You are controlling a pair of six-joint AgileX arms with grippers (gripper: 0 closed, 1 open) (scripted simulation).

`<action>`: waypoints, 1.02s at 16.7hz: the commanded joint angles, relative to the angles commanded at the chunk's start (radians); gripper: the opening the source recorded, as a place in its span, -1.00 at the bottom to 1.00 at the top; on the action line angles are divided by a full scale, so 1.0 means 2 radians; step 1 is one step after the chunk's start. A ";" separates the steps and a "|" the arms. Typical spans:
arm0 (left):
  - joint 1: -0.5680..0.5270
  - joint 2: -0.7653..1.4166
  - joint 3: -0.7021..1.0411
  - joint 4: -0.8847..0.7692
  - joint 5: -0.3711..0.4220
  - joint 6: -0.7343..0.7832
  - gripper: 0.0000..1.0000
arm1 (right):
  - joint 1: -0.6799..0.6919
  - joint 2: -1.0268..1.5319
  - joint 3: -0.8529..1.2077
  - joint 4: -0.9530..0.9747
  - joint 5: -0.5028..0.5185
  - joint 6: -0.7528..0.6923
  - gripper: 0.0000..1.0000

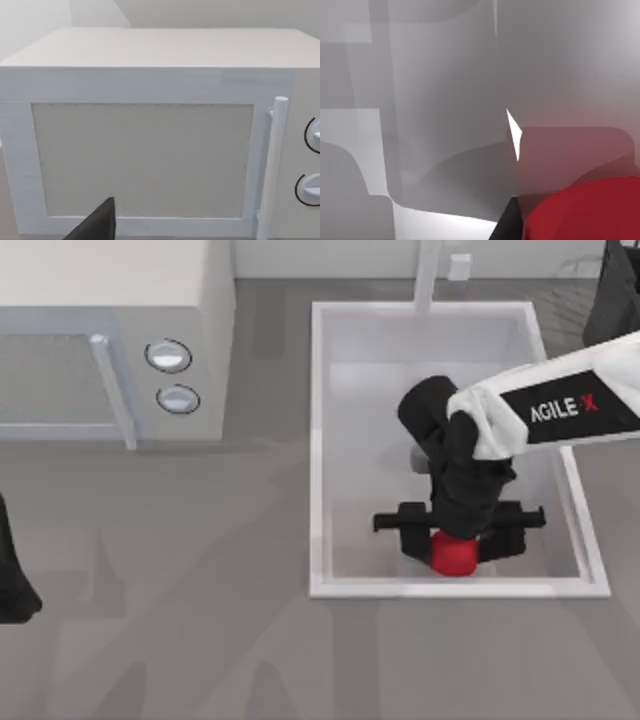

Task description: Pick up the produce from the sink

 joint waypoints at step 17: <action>0.000 0.000 0.000 0.000 0.000 0.000 1.00 | -0.002 -0.117 0.288 -0.401 0.011 -0.008 -1.00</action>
